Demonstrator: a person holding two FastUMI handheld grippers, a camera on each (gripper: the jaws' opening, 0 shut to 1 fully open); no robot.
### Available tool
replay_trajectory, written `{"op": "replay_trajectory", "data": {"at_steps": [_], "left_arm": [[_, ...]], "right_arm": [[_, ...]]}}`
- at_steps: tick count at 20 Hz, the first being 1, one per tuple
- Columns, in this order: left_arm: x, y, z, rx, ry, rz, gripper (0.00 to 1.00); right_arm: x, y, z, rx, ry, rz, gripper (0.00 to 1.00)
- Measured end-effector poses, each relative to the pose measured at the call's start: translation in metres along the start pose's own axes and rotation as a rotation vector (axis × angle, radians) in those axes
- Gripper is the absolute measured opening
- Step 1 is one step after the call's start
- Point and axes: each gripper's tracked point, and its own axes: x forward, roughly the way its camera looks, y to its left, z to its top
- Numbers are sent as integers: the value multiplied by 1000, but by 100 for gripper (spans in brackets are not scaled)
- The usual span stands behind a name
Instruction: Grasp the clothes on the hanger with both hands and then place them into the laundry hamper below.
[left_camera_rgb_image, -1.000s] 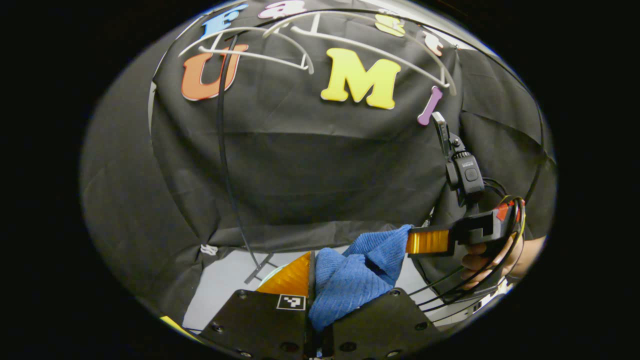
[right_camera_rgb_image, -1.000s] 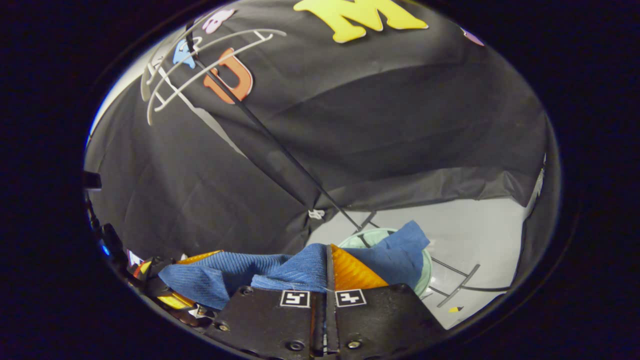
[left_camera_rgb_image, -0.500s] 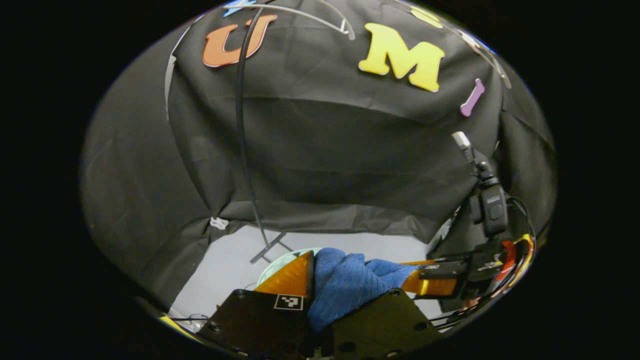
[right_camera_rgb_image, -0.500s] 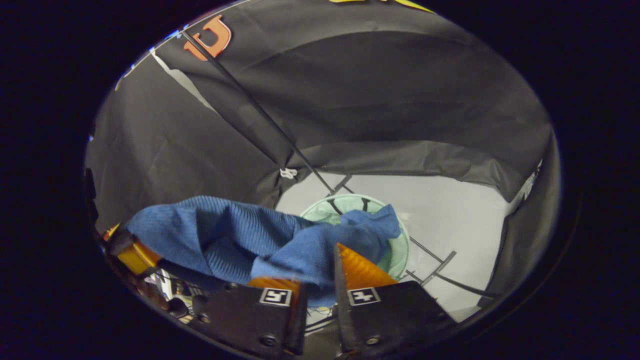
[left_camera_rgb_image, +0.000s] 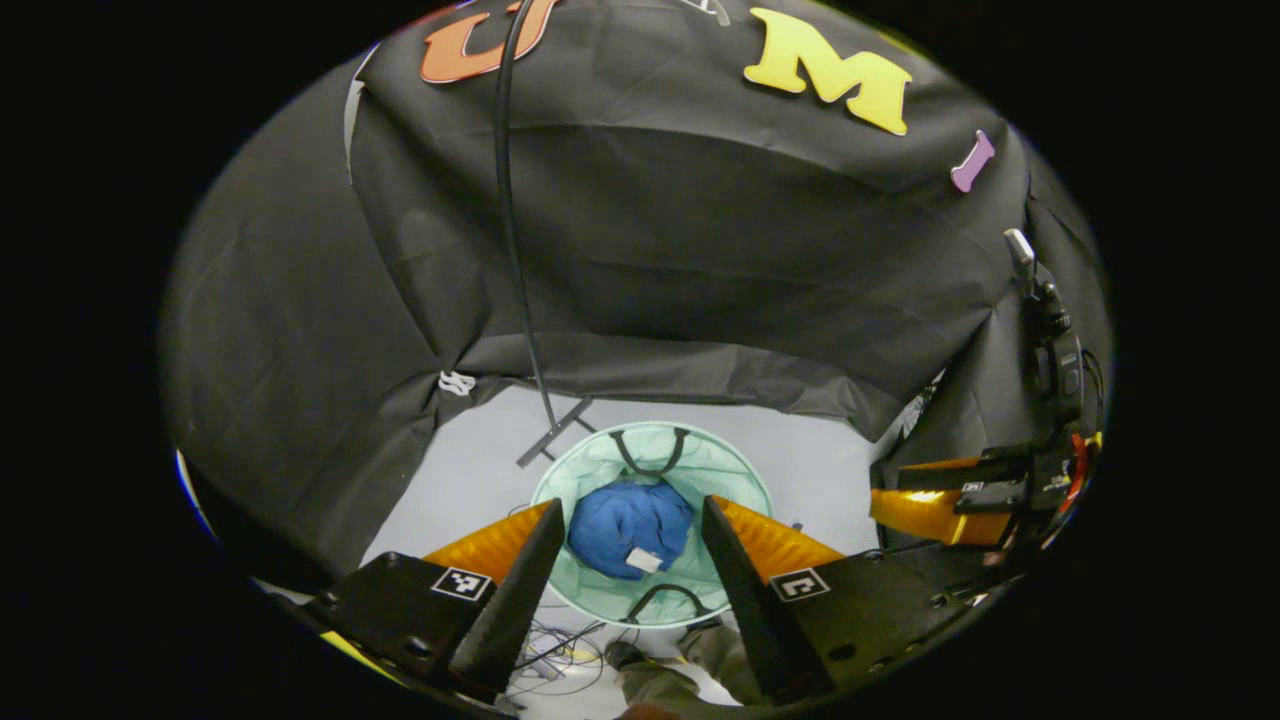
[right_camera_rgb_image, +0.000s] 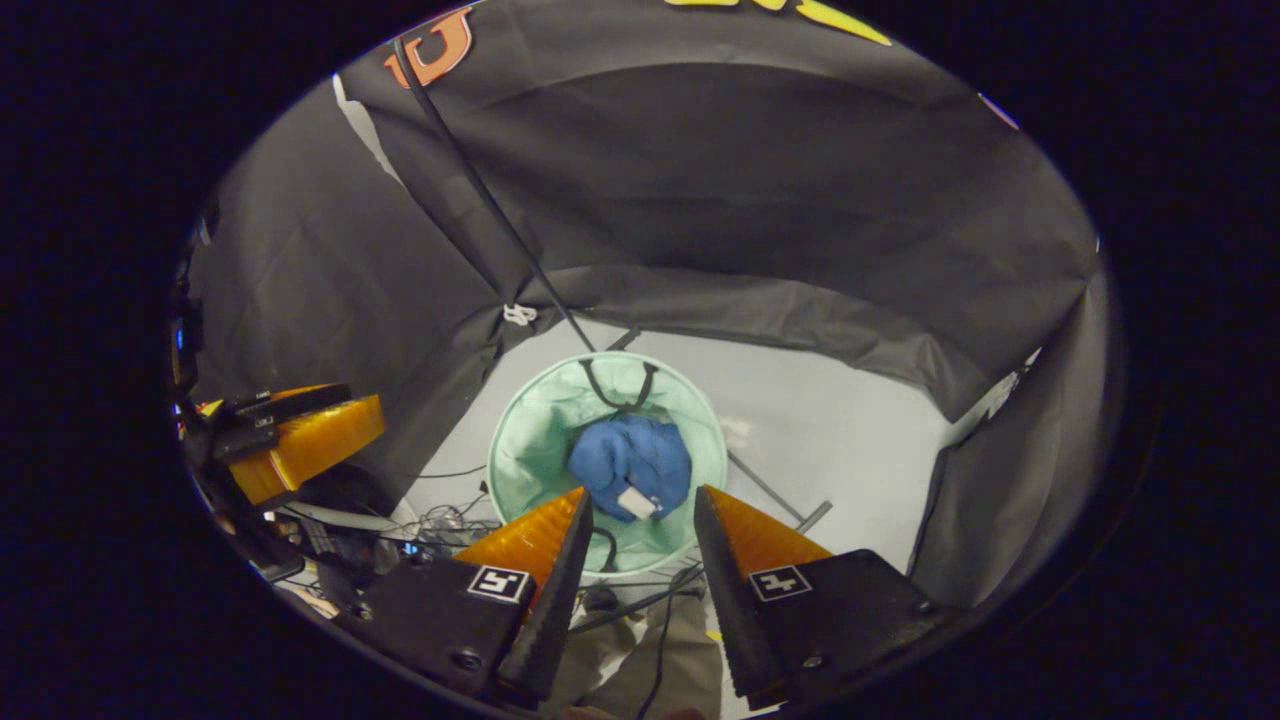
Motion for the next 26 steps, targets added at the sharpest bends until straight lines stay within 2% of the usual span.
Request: {"op": "replay_trajectory", "data": {"at_steps": [1, 2, 3, 4, 5, 6, 8, 10, 13, 18, 24, 26], "left_arm": [[-1, 2, 1, -5, -3, 8, 89], [-3, 3, -1, -8, -7, 15, 92], [-8, 5, 0, -10, -9, 24, 100], [-16, 8, -2, -10, -13, 35, 100], [-23, 9, 0, -5, -20, 45, 96], [-29, 11, 1, 1, -30, 53, 100], [-45, 12, 6, 10, -49, 63, 98], [-61, 17, 5, 23, -53, 70, 100], [-82, 19, 10, 72, -84, 81, 98], [-119, 6, 25, 141, -148, 34, 100], [-165, -12, 38, 164, -214, -10, 98], [-178, -14, 42, 164, -233, 1, 98]], "right_arm": [[-6, 1, 5, -4, -27, -10, 66], [-16, 2, 8, -6, -55, -20, 66], [-24, 1, 12, -1, -85, -43, 66], [-34, 1, 13, 1, -120, -61, 73], [-45, 2, 20, 4, -156, -78, 75], [-55, 3, 22, 4, -183, -95, 77], [-76, 11, 22, 22, -218, -113, 84], [-99, 22, 22, 62, -258, -111, 88], [-131, 28, 13, 88, -317, -121, 88], [-183, 35, 2, 130, -418, -167, 88], [-228, 32, -5, 158, -500, -219, 89], [-240, 27, -8, 161, -524, -220, 89]]}}
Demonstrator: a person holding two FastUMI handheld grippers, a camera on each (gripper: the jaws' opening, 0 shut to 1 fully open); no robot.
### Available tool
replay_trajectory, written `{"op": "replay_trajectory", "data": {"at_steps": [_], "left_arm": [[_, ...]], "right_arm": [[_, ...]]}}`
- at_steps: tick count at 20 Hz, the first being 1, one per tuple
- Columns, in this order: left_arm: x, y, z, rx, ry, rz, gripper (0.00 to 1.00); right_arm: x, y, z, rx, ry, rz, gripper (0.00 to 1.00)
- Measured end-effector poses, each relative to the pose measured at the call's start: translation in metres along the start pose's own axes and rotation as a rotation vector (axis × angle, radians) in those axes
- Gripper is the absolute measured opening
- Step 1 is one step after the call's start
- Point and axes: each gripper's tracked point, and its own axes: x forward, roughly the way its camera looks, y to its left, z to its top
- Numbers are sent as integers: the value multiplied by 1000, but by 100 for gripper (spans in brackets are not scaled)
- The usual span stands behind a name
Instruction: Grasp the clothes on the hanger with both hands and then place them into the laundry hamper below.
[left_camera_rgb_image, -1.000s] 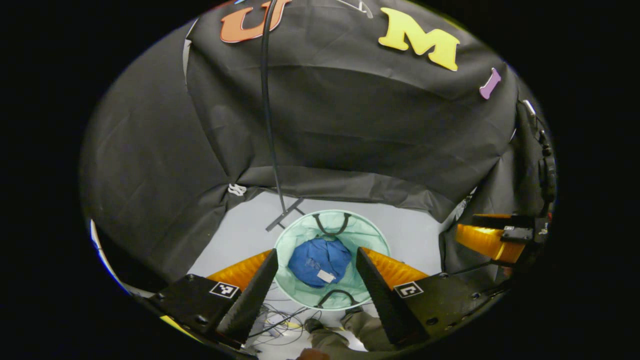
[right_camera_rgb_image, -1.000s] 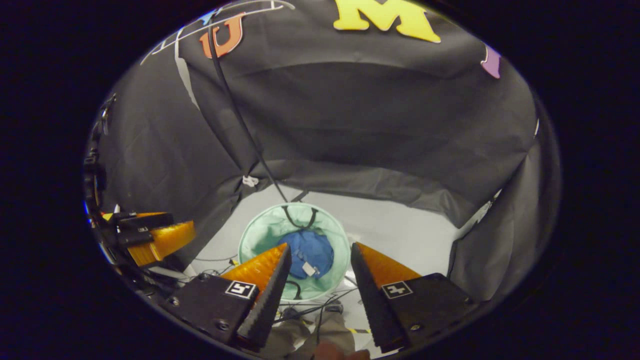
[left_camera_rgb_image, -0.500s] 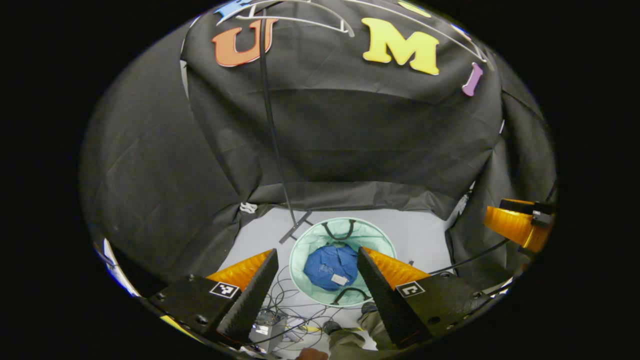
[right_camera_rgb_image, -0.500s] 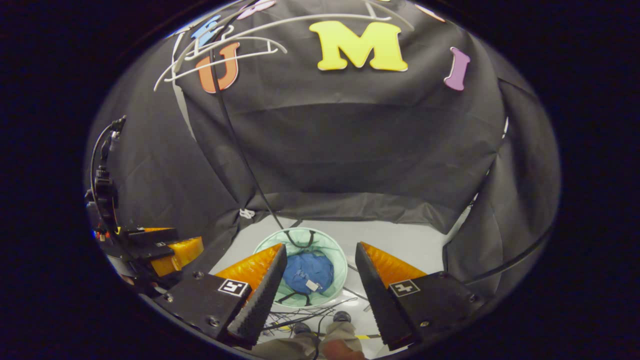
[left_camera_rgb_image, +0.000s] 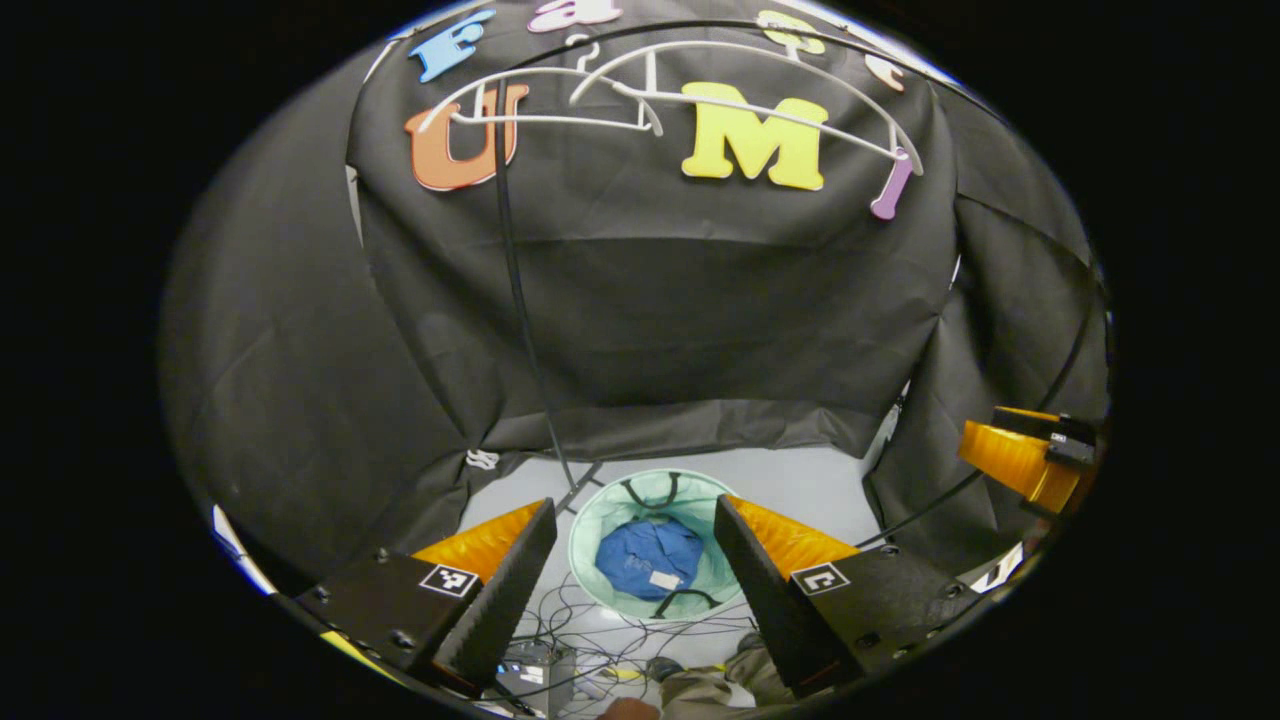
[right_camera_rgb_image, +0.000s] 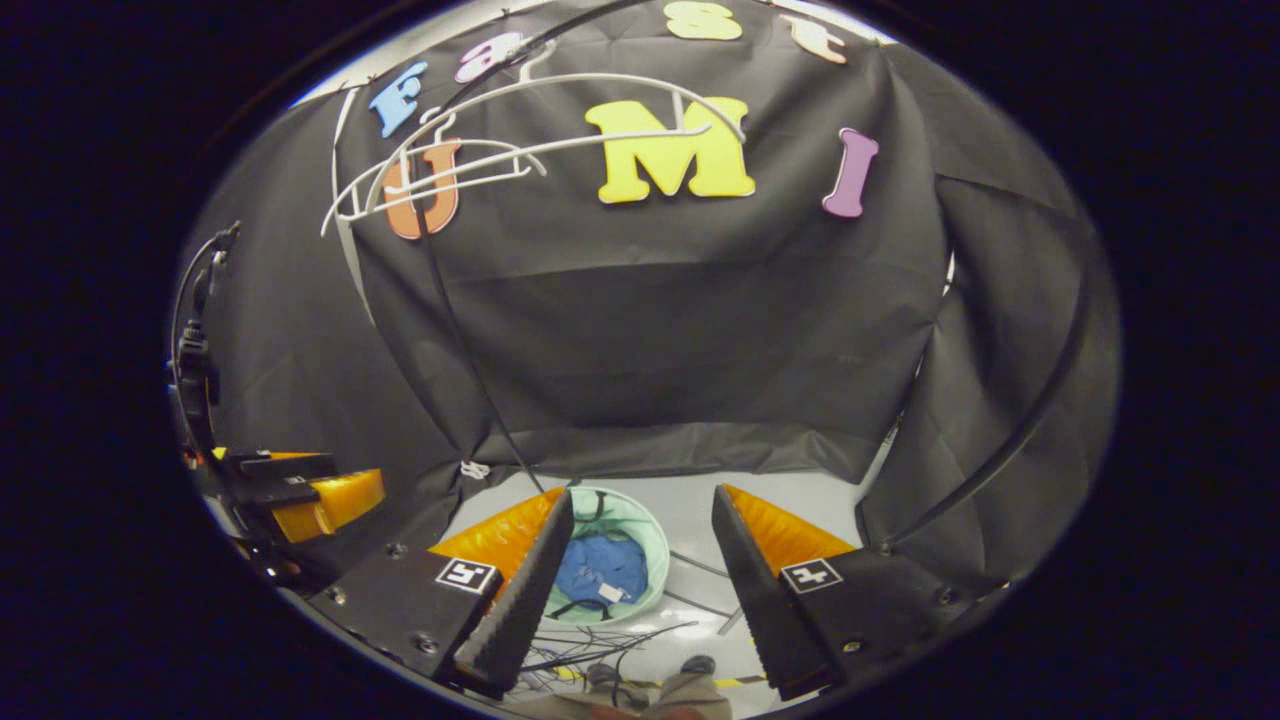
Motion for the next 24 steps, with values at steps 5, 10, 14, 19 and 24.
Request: {"op": "replay_trajectory", "data": {"at_steps": [5, 10, 14, 19, 24], "left_arm": [[-24, -4, 1, -49, -14, 58, 98], [-55, -26, -2, -134, -25, 110, 100], [-97, -51, 13, -148, -81, 137, 100], [-130, -74, 2, -121, -165, 209, 98], [-183, -90, 40, -120, -340, 221, 100]], "right_arm": [[-14, -23, 2, -9, -23, 19, 90], [-47, -57, 11, -36, -73, 68, 89], [-83, -82, 26, -55, -172, 105, 89], [-124, -105, 45, -60, -284, 152, 89], [-164, -127, 66, -23, -390, 174, 89]]}}
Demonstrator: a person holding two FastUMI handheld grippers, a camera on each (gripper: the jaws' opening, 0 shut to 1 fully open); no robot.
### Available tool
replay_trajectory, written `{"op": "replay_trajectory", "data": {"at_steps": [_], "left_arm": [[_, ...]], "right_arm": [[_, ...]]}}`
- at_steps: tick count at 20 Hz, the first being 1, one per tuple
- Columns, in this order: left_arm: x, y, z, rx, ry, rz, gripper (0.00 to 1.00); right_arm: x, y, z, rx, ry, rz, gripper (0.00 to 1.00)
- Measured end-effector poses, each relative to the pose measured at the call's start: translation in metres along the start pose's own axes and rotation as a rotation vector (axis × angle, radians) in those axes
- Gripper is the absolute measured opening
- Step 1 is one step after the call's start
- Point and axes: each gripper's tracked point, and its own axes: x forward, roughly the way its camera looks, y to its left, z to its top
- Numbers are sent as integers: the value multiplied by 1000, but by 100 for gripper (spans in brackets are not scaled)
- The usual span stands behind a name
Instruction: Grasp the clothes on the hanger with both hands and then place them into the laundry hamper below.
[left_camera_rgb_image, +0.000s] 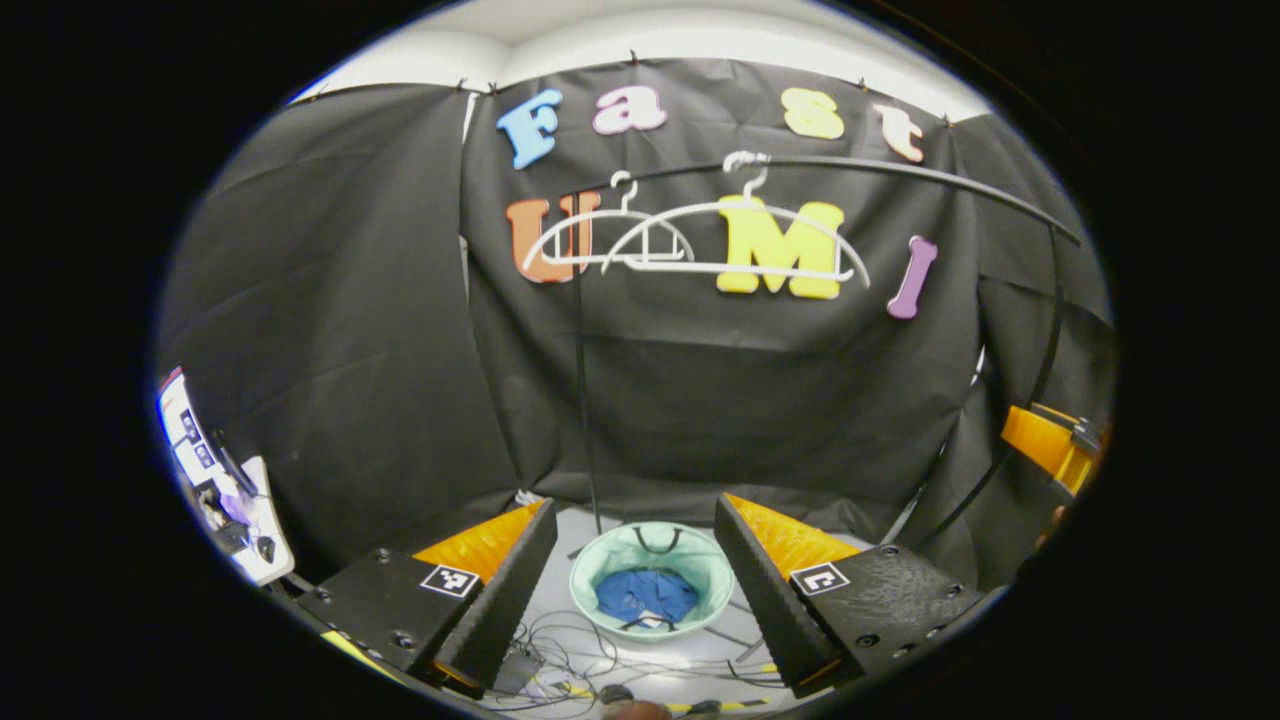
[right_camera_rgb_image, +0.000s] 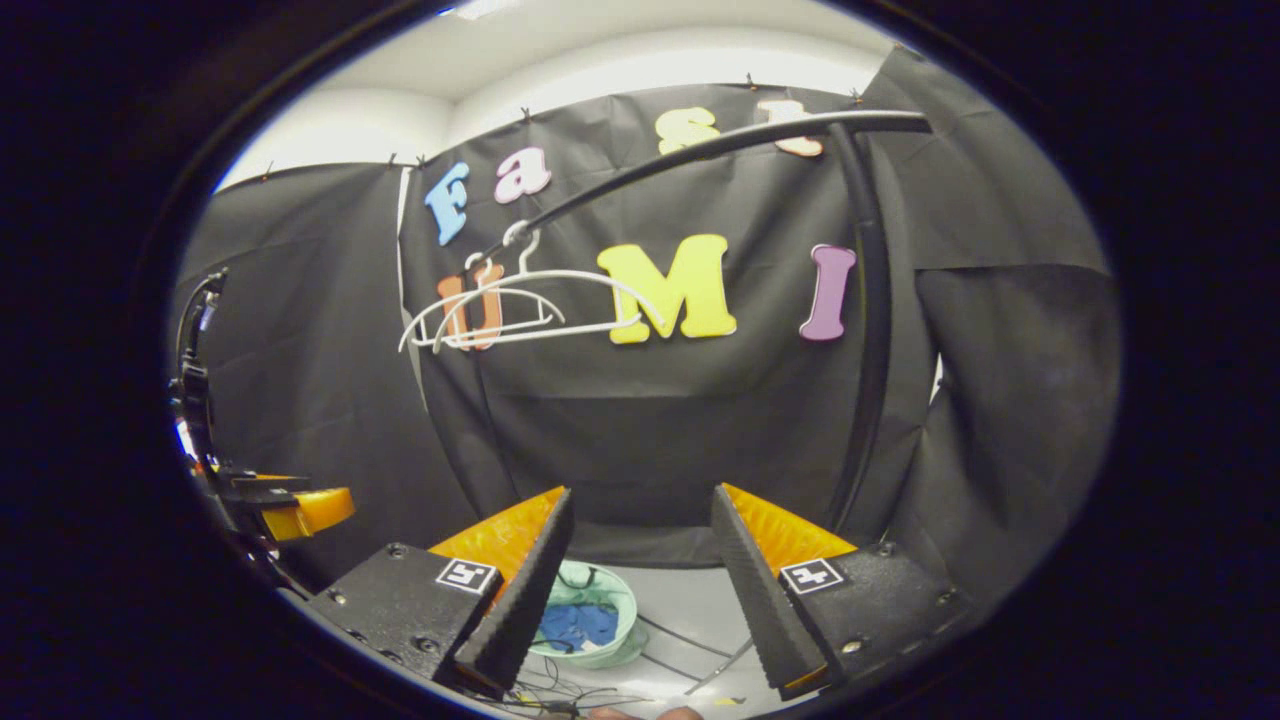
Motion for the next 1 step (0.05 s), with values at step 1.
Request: {"op": "replay_trajectory", "data": {"at_steps": [1], "left_arm": [[-9, -1, 14, -6, -39, -7, 100]], "right_arm": [[-11, -5, 4, 11, -21, 1, 89]]}}
